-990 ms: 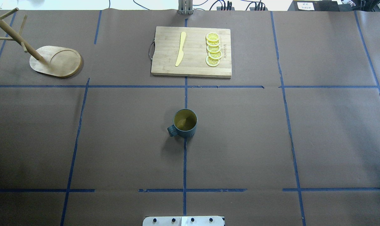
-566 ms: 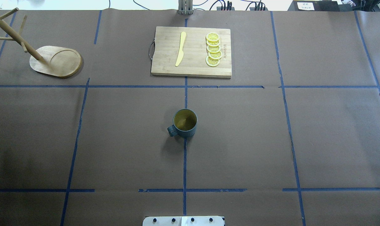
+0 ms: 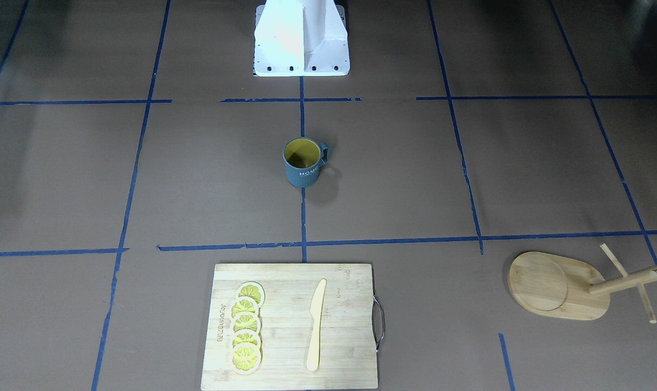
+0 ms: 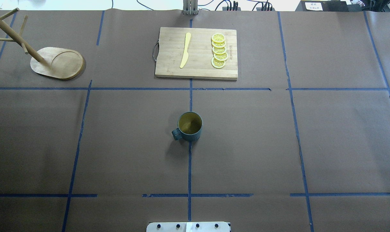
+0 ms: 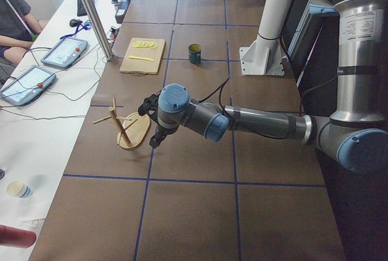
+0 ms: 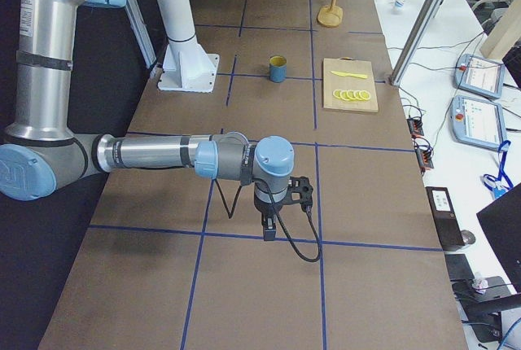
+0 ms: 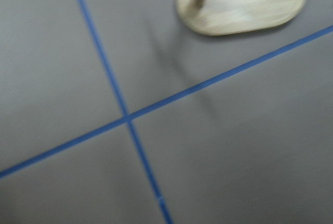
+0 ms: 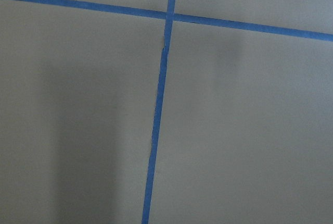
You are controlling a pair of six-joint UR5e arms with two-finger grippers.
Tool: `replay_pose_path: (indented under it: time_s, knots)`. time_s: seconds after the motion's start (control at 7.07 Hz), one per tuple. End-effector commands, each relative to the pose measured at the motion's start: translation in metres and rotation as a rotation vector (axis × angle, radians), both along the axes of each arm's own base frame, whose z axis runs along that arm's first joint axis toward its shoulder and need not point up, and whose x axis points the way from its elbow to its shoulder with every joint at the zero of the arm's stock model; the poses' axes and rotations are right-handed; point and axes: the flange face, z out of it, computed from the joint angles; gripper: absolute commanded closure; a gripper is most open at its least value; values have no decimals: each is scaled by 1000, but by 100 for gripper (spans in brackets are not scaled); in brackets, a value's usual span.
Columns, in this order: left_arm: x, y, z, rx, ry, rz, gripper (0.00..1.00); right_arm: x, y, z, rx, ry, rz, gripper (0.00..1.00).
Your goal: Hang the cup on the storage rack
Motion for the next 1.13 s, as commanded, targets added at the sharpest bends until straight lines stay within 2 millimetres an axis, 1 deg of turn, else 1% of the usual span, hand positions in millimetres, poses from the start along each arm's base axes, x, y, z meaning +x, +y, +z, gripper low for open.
replay_pose_path:
  time_s: [0.0, 0.14, 0.28, 0.42, 0.57, 0.71, 0.85, 0.99]
  knots:
    - [80, 11, -39, 166, 105, 99, 0, -1, -1, -2, 4, -10, 1, 0]
    - [112, 19, -55, 225, 150, 63, 0, -1, -1, -2, 2, -15, 1, 0]
    - [157, 25, -70, 269, 182, 40, 0, -1, -1, -1, 1, -15, 1, 0]
    - [204, 21, -94, 300, 206, 27, 0, -1, -1, -1, 2, -15, 0, 0]
    - [260, 21, -121, 359, 218, 25, 0, -1, -1, -2, 3, -15, 0, 0]
    - [308, 32, -139, 398, 227, 20, 0, -1, -1, -2, 2, -15, 1, 0]
    - [367, 52, -163, 407, 257, -13, 0, -1, -1, -2, 2, -15, 1, 0]
    - [448, 94, -192, 422, 294, -43, 0, -1, -1, -2, 2, -15, 1, 0]
